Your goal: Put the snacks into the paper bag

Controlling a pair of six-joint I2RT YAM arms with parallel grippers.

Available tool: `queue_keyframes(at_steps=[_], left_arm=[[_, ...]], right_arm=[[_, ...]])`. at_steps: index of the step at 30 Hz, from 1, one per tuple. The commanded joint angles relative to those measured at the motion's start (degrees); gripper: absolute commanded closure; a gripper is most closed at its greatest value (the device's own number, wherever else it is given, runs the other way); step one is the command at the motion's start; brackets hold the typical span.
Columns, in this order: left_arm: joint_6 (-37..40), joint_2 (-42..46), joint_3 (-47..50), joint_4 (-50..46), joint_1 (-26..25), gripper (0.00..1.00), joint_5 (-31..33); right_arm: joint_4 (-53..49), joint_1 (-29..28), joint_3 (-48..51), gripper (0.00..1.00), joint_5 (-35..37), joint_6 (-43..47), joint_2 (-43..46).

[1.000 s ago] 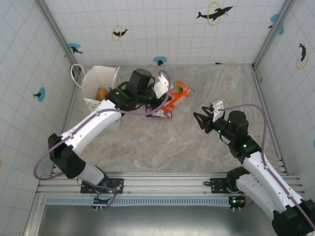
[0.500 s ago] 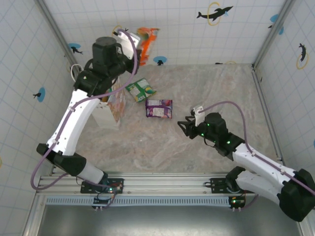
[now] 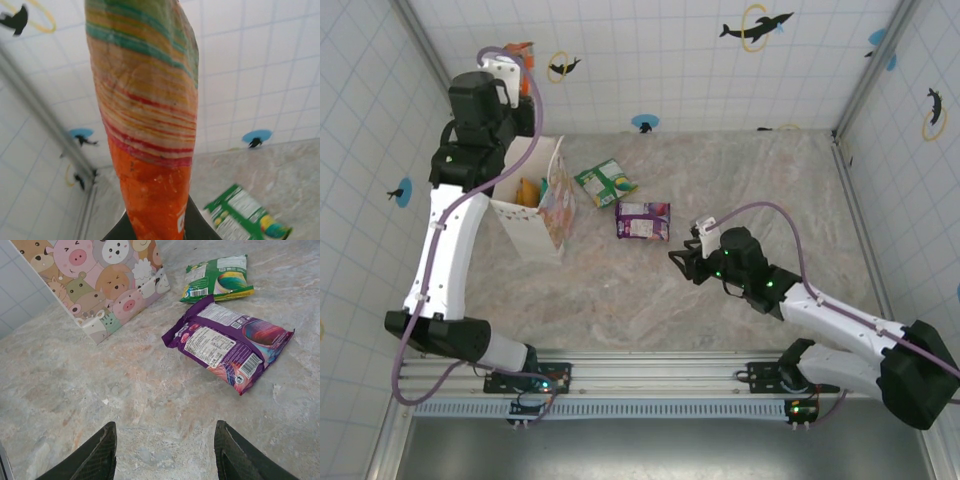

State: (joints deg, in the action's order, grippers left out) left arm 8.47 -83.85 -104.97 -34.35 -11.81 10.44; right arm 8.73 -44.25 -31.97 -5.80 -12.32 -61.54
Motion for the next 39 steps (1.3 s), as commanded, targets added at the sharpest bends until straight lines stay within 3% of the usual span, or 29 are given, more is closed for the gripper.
queue_keyframes(at_steps=[1,9,25,26,29,33,39], left_arm=[[-2.7,1.3,0.5,-9.2,0.7,0.99,2.7],[-6.4,1.8,3.6,-17.5,0.7,0.98,-0.2],[-8.6,-3.1,3.2,-24.3,0.7,0.92,6.2],[-8.8,-3.2,3.1,-24.4,0.7,0.9,6.4],[-9.3,-3.0,1.7,-23.6,0.7,0.68,6.6],[-10.8,-0.5,1.0,-20.0,0.7,0.47,2.4],[-14.5,4.4,3.3,-14.8,0.7,0.44,-7.4]], right_arm=[[-0.1,-0.4,-3.0,0.47,0.6,0.5,-0.8],[0.2,-0.9,-2.5,0.47,0.7,-0.9,-1.7],[-0.6,-1.8,-3.1,0.46,1.9,-1.0,-2.0],[-0.6,-1.8,-3.2,0.46,1.9,-1.0,-2.0],[-1.2,-1.8,-3.7,0.46,2.4,-1.5,-2.0],[-2.2,-1.8,-4.5,0.45,3.1,-1.5,-2.1],[-2.4,-1.8,-5.3,0.45,2.8,-2.9,-2.9]])
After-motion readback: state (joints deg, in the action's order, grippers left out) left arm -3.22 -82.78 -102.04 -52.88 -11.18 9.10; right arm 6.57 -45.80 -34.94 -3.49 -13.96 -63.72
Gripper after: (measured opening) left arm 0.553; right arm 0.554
